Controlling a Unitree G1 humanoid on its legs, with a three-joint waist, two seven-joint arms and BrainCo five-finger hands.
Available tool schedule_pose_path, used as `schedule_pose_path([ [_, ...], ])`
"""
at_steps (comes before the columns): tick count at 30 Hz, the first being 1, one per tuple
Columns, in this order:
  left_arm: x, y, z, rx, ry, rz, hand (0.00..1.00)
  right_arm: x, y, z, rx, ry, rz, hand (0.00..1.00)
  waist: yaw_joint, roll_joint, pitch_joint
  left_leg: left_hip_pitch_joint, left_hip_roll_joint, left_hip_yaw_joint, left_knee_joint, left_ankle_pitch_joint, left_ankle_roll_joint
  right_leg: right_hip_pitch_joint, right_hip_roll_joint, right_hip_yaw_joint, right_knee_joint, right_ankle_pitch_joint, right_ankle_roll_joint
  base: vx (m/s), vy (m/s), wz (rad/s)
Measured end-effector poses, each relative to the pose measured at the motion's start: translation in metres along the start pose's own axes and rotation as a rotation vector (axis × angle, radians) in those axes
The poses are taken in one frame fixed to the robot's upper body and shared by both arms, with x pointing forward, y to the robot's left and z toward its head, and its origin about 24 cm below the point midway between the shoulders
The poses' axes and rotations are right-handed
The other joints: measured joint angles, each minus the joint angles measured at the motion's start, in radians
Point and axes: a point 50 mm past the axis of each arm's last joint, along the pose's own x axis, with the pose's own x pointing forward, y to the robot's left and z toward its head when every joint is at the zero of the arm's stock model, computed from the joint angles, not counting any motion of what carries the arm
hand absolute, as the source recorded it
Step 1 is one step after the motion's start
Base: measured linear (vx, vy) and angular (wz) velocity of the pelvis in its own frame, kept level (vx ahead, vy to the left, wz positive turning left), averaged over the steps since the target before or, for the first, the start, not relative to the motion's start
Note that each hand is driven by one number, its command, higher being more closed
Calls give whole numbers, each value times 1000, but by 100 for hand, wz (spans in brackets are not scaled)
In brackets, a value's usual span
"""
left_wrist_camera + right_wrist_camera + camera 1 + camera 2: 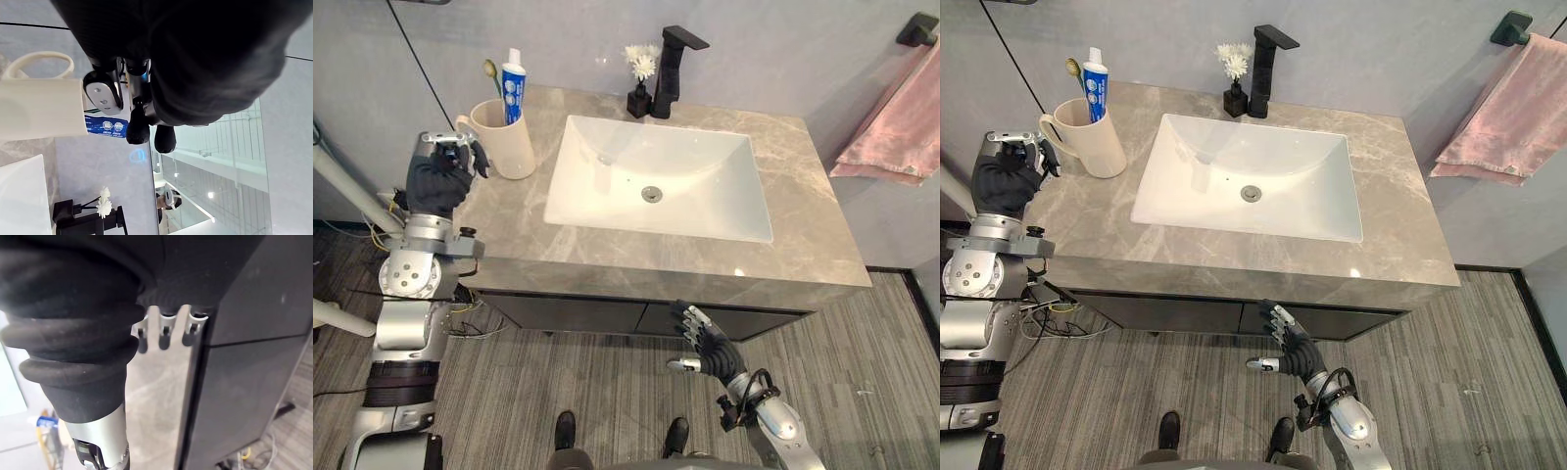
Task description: Organize washtable
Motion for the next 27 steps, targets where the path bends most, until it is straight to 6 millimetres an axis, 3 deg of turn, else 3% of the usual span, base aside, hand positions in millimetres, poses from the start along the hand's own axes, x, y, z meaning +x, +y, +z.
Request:
schedule_pose_path([
  [9, 0, 10, -47, 47, 231, 45, 100, 0, 0, -1, -2, 6, 2, 0, -1, -9, 4, -6, 1, 15, -4, 0, 0, -13, 1, 6, 1, 0, 0, 2, 0, -1],
  [17, 24, 8, -41, 49, 209, 38, 100, 0, 1, 0, -3, 3, 5, 0, -4, -37, 40, -13, 3, 36, -1, -1, 0, -38, 1, 29, 9, 1, 0, 13, 1, -8],
  [27, 31, 19, -44, 81, 249, 53, 100, 0, 2, 17, -46, -58, 29, 0, -6, -38, 79, -14, 3, 40, 0, -5, 0, -39, 1, 31, 10, 1, 0, 2, 0, 0],
])
